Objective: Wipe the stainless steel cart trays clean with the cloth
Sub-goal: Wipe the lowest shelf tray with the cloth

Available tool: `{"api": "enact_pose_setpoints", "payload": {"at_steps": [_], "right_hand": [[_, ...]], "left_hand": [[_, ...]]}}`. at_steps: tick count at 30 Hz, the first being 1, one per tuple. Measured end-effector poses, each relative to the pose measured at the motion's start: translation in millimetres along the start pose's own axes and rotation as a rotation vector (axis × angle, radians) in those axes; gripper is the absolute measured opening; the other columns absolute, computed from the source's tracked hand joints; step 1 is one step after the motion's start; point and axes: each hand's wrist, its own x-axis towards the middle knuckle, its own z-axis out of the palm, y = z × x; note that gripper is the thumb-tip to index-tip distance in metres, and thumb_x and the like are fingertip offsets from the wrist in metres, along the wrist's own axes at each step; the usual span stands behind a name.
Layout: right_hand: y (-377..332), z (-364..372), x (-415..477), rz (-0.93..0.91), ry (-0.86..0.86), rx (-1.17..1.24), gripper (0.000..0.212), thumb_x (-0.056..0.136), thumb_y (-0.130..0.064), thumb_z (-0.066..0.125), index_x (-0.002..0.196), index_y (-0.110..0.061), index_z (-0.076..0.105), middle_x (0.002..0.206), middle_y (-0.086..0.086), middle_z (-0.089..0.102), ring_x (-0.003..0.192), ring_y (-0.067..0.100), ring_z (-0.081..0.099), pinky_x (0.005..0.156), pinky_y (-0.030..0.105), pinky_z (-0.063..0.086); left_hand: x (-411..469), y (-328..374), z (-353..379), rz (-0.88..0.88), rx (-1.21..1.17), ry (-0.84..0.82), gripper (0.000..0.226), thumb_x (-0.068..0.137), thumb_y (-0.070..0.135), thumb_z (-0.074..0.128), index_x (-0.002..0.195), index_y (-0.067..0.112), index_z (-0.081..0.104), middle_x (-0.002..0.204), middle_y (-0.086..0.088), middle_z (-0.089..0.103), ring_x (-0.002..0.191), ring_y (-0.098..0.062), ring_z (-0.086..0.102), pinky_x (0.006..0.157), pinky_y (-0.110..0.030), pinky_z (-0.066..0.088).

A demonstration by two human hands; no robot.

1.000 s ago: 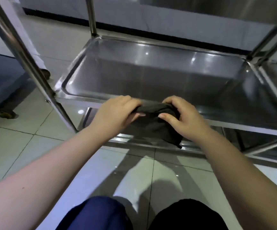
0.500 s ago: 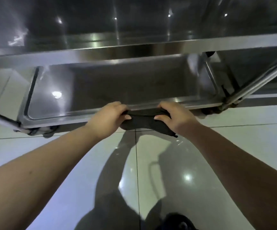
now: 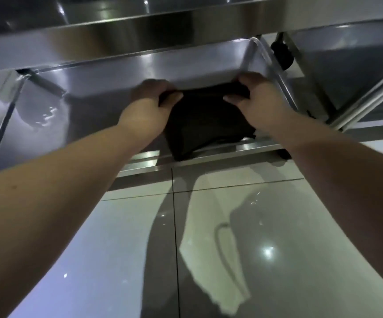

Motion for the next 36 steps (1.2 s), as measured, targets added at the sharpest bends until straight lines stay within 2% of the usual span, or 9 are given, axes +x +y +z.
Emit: {"api": "enact_pose_setpoints", "payload": {"at_steps": [5,12,17,19,21,23,25,30,36], "right_hand": [[11,-15,53,0.014,0.165,-0.085,0.027,0.092,-0.033,0.063,0.11,-0.013,0.065,0.115,0.011,0.062,0.11,0.026,0.054,0.09,0.027,0.034],[70,42,-55,0.013,-0.119,-0.332,0.03,0.083,-0.013,0.069,0.112,-0.014,0.072,0.115,0.013,0.066,0.106,0.04,0.055,0.092,0.047,0.044],[67,61,-56,-0.074,0.211,-0.234,0.03,0.086,-0.029,0.064,0.105,-0.008,0.075,0.111,0.016,0.067,0.1,0.041,0.058,0.089,0.048,0.046],[49,73,-26,0.017,0.08,-0.185,0.045,0.089,-0.04,0.052,0.124,-0.016,0.065,0.129,0.014,0.059,0.117,0.041,0.051,0.101,0.048,0.04],[32,96,0,0.158,-0.188,-0.275,0.06,0.092,-0.058,0.04,0.148,-0.036,0.035,0.159,0.004,0.028,0.143,0.044,0.021,0.117,0.056,0.014],[26,125,11,0.223,-0.368,-0.424,0.068,0.089,-0.075,0.024,0.15,-0.054,0.001,0.164,-0.011,-0.009,0.146,0.045,-0.012,0.112,0.066,-0.009],[30,144,11,0.204,-0.384,-0.535,0.071,0.083,-0.083,0.011,0.144,-0.058,-0.014,0.16,-0.015,-0.021,0.144,0.046,-0.021,0.104,0.073,-0.016],[85,113,16,0.209,-0.276,-0.633,0.077,0.071,-0.09,0.003,0.143,-0.063,-0.007,0.163,-0.017,-0.006,0.147,0.043,-0.007,0.109,0.069,-0.01],[122,85,41,0.49,-0.223,-0.644,0.082,0.073,-0.09,0.003,0.147,-0.057,-0.002,0.165,-0.007,-0.005,0.146,0.047,-0.008,0.113,0.067,-0.004]], "left_hand": [[38,19,14,0.064,0.063,0.194,0.027,0.097,0.032,0.052,0.103,0.014,0.072,0.102,-0.009,0.069,0.095,-0.026,0.058,0.072,-0.019,0.026],[-50,-18,88,0.15,0.152,-0.282,0.025,0.098,0.035,0.054,0.115,0.025,0.07,0.116,0.001,0.067,0.111,-0.026,0.057,0.093,-0.041,0.042],[-25,-67,89,-0.091,0.164,-0.031,0.038,0.099,0.033,0.044,0.133,0.021,0.055,0.136,-0.009,0.052,0.123,-0.033,0.044,0.103,-0.042,0.036],[0,-94,87,-0.202,0.303,-0.08,0.043,0.102,0.03,0.039,0.143,0.019,0.045,0.15,-0.012,0.041,0.137,-0.033,0.033,0.114,-0.042,0.025],[9,-115,89,-0.24,0.428,-0.215,0.051,0.104,0.037,0.032,0.154,0.024,0.026,0.162,-0.01,0.019,0.148,-0.033,0.014,0.12,-0.048,0.009],[4,-130,93,-0.242,0.487,-0.313,0.055,0.104,0.047,0.024,0.156,0.034,0.014,0.165,-0.002,0.005,0.151,-0.031,0.0,0.119,-0.056,-0.002],[0,-139,95,-0.242,0.481,-0.315,0.055,0.102,0.053,0.02,0.155,0.04,0.012,0.165,0.004,0.002,0.151,-0.028,-0.002,0.117,-0.061,-0.003],[2,-139,94,-0.251,0.461,-0.309,0.055,0.1,0.058,0.019,0.153,0.046,0.008,0.165,0.006,0.002,0.151,-0.03,0.0,0.117,-0.06,-0.003],[1,-136,99,-0.239,0.484,-0.298,0.056,0.099,0.057,0.015,0.153,0.048,0.002,0.165,0.006,0.002,0.151,-0.029,-0.001,0.117,-0.06,-0.002]]}}
